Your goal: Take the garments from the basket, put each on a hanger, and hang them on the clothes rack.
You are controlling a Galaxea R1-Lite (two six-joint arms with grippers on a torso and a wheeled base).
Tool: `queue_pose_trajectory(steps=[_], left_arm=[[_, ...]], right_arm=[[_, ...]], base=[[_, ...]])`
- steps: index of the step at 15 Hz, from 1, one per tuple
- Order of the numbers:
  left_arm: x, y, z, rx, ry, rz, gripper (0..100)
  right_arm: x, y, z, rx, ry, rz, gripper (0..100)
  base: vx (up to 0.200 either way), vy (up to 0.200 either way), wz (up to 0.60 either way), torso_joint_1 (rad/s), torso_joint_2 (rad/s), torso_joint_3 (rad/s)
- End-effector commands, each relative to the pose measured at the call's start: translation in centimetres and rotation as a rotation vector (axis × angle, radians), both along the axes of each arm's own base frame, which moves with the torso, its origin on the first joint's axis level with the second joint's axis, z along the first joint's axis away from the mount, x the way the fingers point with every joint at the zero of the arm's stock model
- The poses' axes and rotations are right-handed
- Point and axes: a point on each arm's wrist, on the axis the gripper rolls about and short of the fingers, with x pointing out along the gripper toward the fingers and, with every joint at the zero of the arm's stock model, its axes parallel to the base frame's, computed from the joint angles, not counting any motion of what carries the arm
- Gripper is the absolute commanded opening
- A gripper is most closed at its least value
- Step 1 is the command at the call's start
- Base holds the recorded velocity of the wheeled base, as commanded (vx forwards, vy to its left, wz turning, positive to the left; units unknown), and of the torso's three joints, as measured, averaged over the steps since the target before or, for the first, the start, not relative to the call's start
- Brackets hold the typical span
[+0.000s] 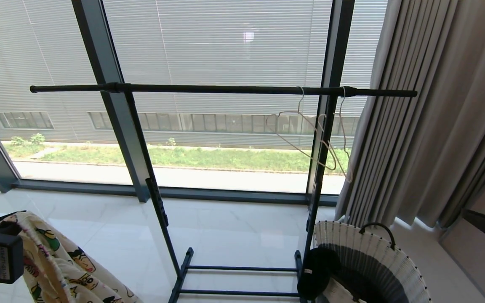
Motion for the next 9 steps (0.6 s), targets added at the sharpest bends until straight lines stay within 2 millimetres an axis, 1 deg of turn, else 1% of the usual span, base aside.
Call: queue_pose_trajectory(steps=[1, 3, 4, 5, 7, 9], left_arm=[[0.0, 0.0, 0.1, 0.004, -0.002, -0.001, 0], [-0.1, 0.0, 0.1, 0.028, -0.004, -0.009, 0], [-0.1, 0.0, 0.1, 0.029, -0.004, -0.010, 0], [-0.1, 0.0, 0.1, 0.032, -0.004, -0.011, 0], [-0.1, 0.0, 0.1, 0.032, -0.004, -0.011, 0], [-0.1, 0.0, 0.2, 0.032, -0.005, -0.011, 0]], right_arm=[[1.5, 0.4, 0.3, 0.023, 0.024, -0.009, 100], [2.5, 0.7, 0.5, 0.026, 0.044, -0.015, 100], [2.6, 0.7, 0.6, 0.026, 0.044, -0.015, 100], [3.5, 1.0, 0.7, 0.029, 0.058, -0.019, 100], [4.9, 1.3, 0.9, 0.046, 0.083, -0.027, 100], [6.6, 1.8, 0.7, 0.068, 0.073, -0.041, 100]], base=[[0.200, 0.000, 0.00, 0.017, 0.00, -0.007], [0.200, 0.000, 0.00, 0.010, 0.00, -0.002], [0.200, 0.000, 0.00, 0.007, 0.00, 0.002], [0.200, 0.000, 0.00, 0.002, 0.00, 0.002], [0.200, 0.000, 0.00, 0.002, 0.00, 0.002], [0.200, 0.000, 0.00, -0.002, 0.00, -0.002]])
